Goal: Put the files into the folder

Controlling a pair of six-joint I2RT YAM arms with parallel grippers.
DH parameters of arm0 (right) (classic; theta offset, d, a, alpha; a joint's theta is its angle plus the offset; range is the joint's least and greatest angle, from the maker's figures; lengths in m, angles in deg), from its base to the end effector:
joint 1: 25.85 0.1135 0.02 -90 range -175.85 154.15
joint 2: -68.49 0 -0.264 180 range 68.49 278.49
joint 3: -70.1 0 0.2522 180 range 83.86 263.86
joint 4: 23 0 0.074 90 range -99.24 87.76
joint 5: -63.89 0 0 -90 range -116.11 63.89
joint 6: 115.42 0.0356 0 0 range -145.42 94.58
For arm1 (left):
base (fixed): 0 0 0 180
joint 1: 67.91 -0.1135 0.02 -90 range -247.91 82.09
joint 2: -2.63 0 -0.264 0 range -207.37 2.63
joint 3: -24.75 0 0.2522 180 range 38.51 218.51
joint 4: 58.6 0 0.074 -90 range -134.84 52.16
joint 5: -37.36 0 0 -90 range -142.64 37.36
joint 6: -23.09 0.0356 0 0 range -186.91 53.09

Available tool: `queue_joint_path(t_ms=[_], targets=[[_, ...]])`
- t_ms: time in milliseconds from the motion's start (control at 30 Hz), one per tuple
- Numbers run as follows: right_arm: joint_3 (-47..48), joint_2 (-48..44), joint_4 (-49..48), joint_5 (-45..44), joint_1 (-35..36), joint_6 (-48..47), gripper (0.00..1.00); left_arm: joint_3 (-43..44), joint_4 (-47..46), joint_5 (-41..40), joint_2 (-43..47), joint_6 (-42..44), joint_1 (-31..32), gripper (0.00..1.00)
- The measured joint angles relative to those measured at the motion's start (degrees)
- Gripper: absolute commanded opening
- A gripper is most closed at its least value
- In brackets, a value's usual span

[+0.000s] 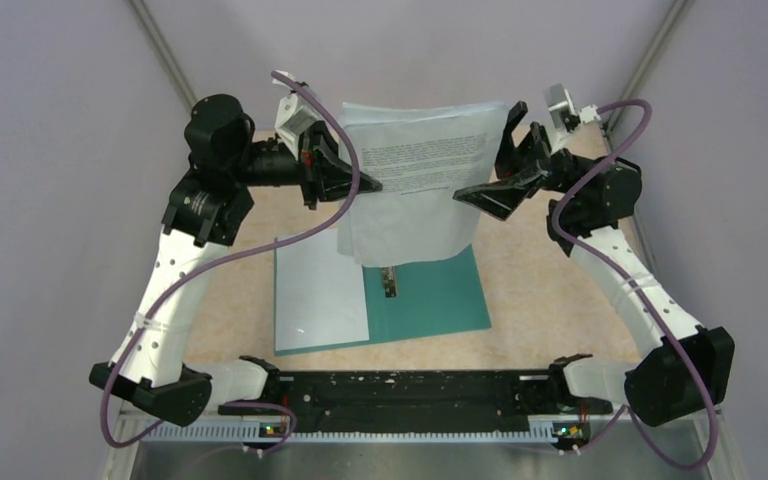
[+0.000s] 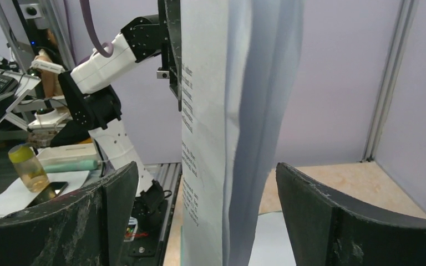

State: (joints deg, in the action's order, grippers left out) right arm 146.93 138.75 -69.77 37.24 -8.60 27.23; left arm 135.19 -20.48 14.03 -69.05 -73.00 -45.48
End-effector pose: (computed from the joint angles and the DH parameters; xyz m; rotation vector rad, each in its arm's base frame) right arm 0.2151 0.1001 0.4630 -0.9245 0.9552 1.4054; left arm 0.1925 -0.1148 0.5230 1.1470 1.2829 -1.2703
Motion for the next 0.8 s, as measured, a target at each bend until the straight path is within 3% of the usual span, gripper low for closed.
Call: queue_joint_path(t_ms=[233, 400, 600, 800], targets=[[0.0, -0.2, 1.3, 1.0, 0.3, -0.5, 0.51, -0.1, -1.0, -1.7, 0.7, -0.1, 0.0, 0.00], [0.0, -4.3, 14.6, -0.6, 0.3, -9.6, 0.03, -1.4, -3.2, -3.9, 1.4, -1.3, 0.0, 0.00], [0.3, -7.9, 28.9, -6.1, 0.4, -20.6, 0.00, -8.0, -8.7, -8.8, 2.8, -2.4, 0.4, 0.00], [-4.3, -10.3, 34.9, -16.3, 1.0, -29.1, 0.00, -17.3, -17.1, -19.1, 3.3, -0.9, 3.8, 0.00]])
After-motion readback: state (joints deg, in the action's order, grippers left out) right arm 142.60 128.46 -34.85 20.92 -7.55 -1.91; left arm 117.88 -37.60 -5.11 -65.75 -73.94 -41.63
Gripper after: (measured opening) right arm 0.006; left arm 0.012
